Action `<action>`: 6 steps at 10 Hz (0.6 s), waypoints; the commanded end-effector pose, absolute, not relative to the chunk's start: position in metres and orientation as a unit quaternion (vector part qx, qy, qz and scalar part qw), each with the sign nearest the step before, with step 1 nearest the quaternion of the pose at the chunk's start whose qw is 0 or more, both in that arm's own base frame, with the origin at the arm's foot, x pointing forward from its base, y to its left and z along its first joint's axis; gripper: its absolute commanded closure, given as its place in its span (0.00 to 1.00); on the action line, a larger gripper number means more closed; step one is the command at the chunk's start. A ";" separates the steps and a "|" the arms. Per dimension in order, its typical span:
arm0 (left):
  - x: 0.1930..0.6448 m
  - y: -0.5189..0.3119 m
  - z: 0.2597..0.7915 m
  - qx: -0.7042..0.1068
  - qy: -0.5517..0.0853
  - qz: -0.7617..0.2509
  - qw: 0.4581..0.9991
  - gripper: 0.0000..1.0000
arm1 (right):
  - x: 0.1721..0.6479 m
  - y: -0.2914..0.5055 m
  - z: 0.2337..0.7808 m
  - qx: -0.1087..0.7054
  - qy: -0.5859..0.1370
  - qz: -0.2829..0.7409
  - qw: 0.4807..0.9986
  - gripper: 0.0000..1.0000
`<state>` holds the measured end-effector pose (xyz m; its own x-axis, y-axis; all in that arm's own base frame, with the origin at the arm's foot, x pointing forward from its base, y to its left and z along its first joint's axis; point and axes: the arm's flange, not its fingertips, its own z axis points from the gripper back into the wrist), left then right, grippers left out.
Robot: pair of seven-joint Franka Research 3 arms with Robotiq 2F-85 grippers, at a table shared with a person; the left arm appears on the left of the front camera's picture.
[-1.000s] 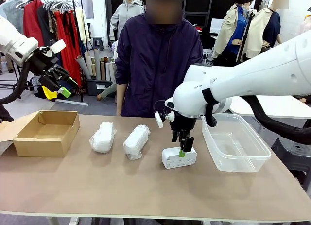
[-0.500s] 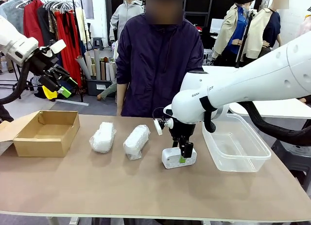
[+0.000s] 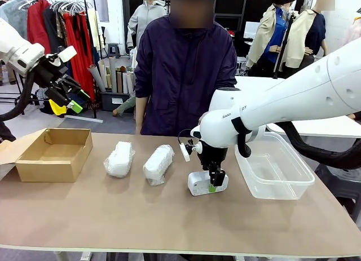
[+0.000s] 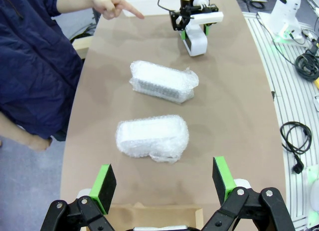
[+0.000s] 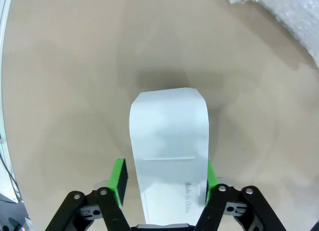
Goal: Separate and place wrapped and unwrapped clocks.
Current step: Pick up the Digital clock indicated by the person.
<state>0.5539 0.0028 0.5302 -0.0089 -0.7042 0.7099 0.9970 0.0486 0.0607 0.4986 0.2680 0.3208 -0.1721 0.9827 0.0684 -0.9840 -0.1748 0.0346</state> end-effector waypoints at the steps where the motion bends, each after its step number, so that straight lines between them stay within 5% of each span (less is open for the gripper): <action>1: 0.550 0.002 0.531 -0.242 -0.300 -0.643 0.662 0.00 | 0.496 0.267 0.322 0.017 -0.010 0.759 0.651 0.74; 2: 0.550 0.002 0.531 -0.242 -0.300 -0.643 0.662 0.00 | 0.493 0.267 0.324 0.019 -0.010 0.762 0.647 0.94; 3: 0.550 0.002 0.531 -0.242 -0.300 -0.643 0.662 0.00 | 0.491 0.267 0.326 0.022 -0.009 0.766 0.643 1.00; 6: 0.550 0.002 0.531 -0.242 -0.300 -0.643 0.662 0.00 | 0.484 0.265 0.339 0.030 -0.013 0.771 0.636 1.00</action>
